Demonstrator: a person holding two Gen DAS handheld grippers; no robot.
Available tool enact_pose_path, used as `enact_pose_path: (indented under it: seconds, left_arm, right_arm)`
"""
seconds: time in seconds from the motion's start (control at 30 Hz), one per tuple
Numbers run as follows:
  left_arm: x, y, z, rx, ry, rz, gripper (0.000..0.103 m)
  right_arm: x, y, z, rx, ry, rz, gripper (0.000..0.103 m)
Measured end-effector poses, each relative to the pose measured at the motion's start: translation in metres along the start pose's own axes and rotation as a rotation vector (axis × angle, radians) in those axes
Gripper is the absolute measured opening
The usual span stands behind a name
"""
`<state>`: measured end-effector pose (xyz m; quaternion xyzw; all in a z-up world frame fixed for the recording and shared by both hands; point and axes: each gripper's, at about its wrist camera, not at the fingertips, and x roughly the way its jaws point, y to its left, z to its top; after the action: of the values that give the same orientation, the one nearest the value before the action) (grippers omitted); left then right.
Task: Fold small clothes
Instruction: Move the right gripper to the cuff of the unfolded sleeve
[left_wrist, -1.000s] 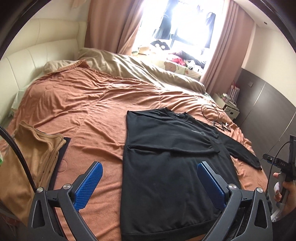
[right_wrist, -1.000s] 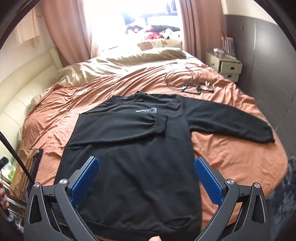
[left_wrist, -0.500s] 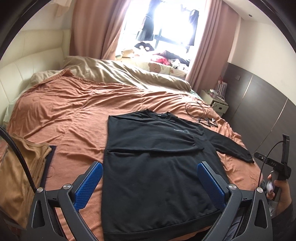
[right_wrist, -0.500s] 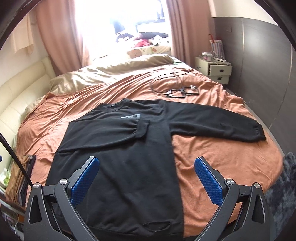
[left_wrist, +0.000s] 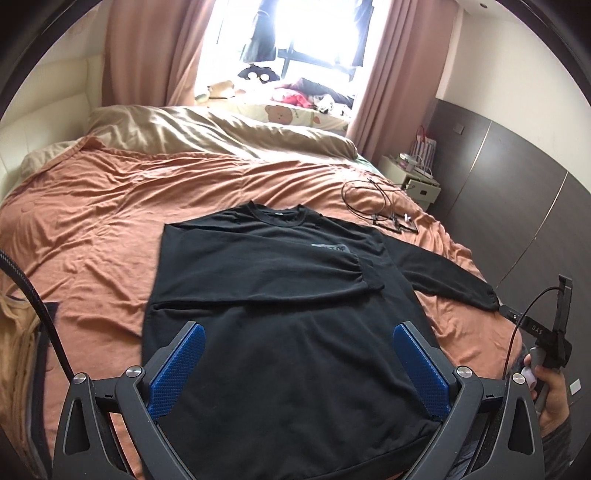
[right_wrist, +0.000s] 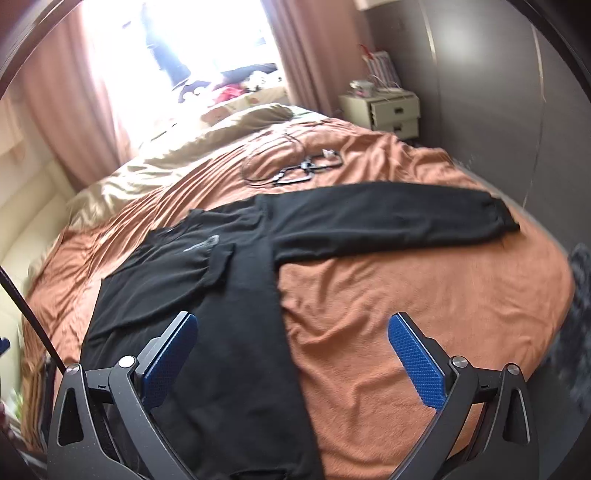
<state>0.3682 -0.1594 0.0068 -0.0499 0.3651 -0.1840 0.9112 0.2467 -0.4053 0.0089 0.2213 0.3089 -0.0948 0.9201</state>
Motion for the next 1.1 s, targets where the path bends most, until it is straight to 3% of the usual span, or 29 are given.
enact_pose_path:
  seconds: [0.27,0.47,0.57,0.77,1.1]
  left_arm:
    - [0.055,-0.043,0.014,0.031,0.021,-0.052,0.101]
    - [0.103,-0.073,0.024,0.044,0.055,-0.100,0.092]
    - [0.129,-0.086,0.027,0.056,0.085,-0.111,0.086]
    - [0.181,-0.102,0.034,0.070,0.142,-0.111,0.070]
    - [0.254,-0.117,0.042,0.074,0.214,-0.130,0.053]
  right_arm:
    - [0.032,-0.061,0.004,0.196,-0.039,0.052,0.102]
    - [0.071,-0.098,0.009,0.320,-0.020,0.083,0.082]
    - [0.092,-0.112,0.013,0.372,-0.014,0.095,0.078]
    - [0.130,-0.137,0.021,0.480,0.014,0.120,0.060]
    - [0.176,-0.150,0.044,0.526,0.065,0.057,0.041]
